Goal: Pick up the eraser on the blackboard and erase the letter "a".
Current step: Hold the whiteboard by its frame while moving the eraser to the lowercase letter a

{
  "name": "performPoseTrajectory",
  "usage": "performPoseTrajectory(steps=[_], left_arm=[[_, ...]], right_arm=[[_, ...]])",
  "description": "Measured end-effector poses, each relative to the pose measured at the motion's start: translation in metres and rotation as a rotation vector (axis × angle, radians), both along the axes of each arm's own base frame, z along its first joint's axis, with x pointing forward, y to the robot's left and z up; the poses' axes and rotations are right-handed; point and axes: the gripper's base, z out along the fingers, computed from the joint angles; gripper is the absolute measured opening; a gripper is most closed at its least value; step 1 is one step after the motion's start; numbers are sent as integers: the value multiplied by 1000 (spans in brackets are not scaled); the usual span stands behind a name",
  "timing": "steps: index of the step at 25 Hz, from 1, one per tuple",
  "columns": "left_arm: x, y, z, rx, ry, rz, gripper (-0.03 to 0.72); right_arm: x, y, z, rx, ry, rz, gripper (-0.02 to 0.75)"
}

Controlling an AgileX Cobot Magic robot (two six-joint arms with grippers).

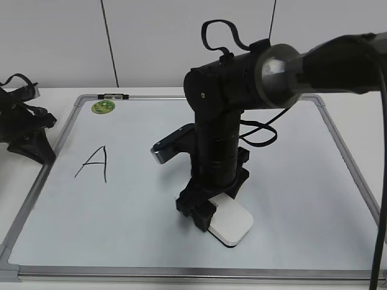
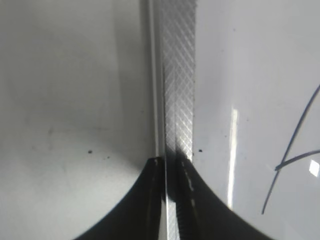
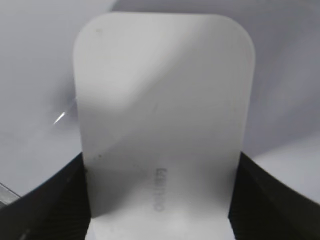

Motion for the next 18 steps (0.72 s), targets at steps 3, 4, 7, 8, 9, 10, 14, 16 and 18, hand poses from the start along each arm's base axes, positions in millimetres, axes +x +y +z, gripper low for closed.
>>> performPoseTrajectory(steps=[3, 4, 7, 8, 9, 10, 14, 16, 18], left_arm=[[0, 0, 0, 2, 0, -1, 43], [0, 0, 0, 2, 0, -1, 43], [0, 0, 0, 3, 0, -2, 43], [0, 0, 0, 3, 0, -2, 43], [0, 0, 0, 3, 0, -2, 43], [0, 0, 0, 3, 0, -2, 43], [0, 0, 0, 1, 2, 3, 43], [0, 0, 0, 1, 2, 4, 43], [0, 0, 0, 1, 2, 4, 43]], right_arm=[[-2, 4, 0, 0, 4, 12, 543], [-2, 5, 1, 1, 2, 12, 543], [1, 5, 2, -13, 3, 2, 543], [2, 6, 2, -18, 2, -2, 543], [3, 6, 3, -19, -4, -9, 543], [5, 6, 4, -20, -10, -14, 543], [16, -5, 5, -23, -20, -63, 543], [23, -14, 4, -25, -21, -87, 543], [30, -25, 4, -26, -20, -122, 543]])
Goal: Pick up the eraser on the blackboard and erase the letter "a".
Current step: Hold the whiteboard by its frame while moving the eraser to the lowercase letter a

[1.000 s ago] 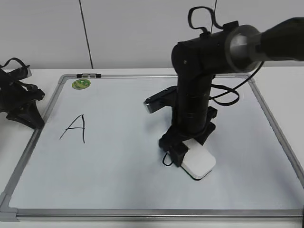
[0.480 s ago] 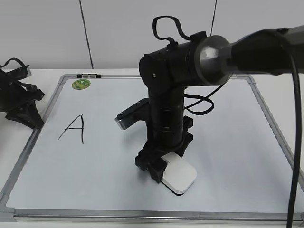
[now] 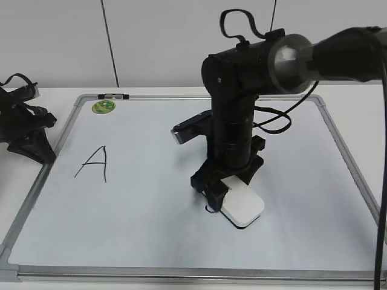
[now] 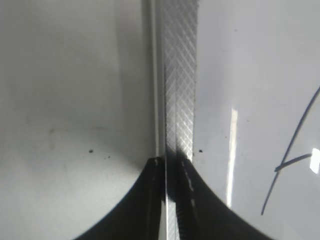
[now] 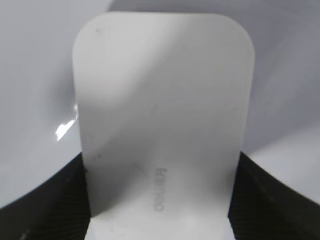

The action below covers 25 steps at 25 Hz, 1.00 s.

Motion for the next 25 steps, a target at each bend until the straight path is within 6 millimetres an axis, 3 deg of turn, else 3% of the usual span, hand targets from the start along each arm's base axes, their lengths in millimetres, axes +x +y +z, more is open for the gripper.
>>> performPoseTrajectory(steps=[7, 12, 25], left_arm=[[0, 0, 0, -3, 1, 5, 43], [0, 0, 0, -5, 1, 7, 43], [0, 0, -1, -4, 0, 8, 43]], right_arm=[[24, -42, 1, -32, -21, -133, 543], [31, -49, 6, -41, -23, -169, 543], [3, 14, 20, 29, -17, -28, 543]])
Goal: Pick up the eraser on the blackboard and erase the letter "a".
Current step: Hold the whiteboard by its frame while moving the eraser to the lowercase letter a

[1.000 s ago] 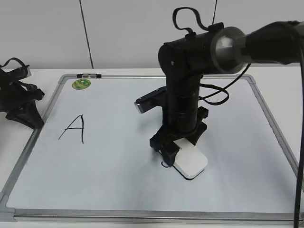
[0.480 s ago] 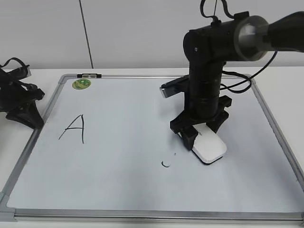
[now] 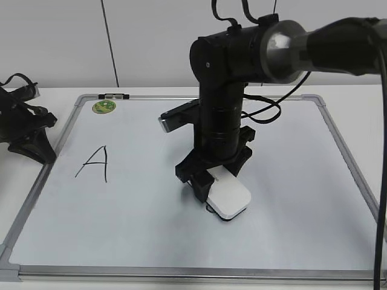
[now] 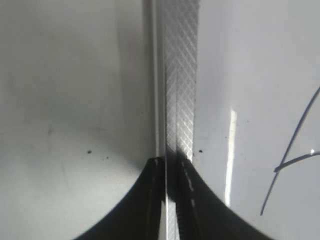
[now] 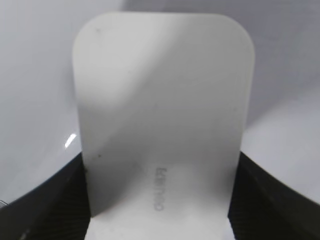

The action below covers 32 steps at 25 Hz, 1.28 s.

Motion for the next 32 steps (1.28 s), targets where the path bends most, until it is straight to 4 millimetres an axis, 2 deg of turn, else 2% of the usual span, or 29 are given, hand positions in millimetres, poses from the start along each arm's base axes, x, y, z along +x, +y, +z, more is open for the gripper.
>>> performPoseTrajectory(steps=[9, 16, 32], left_arm=[[0, 0, -1, -4, 1, 2, 43], [0, 0, -1, -6, 1, 6, 43], [0, 0, -1, -11, 3, 8, 43]], right_arm=[[-15, 19, -1, 5, 10, 49, 543], [-23, 9, -20, -63, 57, 59, 542], [-19, 5, -27, -128, 23, 46, 542]])
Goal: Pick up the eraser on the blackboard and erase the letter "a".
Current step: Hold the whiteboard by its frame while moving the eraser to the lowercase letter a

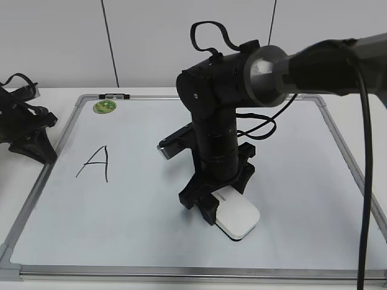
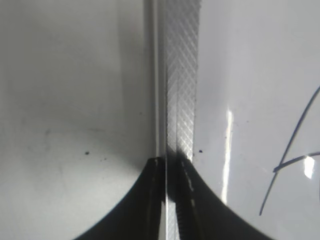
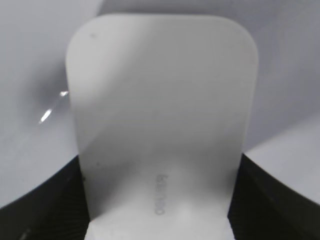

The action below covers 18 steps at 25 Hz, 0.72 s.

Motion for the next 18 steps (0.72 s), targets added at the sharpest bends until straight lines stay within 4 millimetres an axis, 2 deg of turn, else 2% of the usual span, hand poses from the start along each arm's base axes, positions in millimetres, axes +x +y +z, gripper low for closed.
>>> performPoseTrajectory(steps=[8, 18], left_arm=[[0, 0, 0, -2, -1, 2, 43], [0, -1, -1, -11, 2, 11, 43]], right_arm=[[2, -3, -1, -11, -7, -18, 542], [19, -27, -1, -3, -1, -103, 541]])
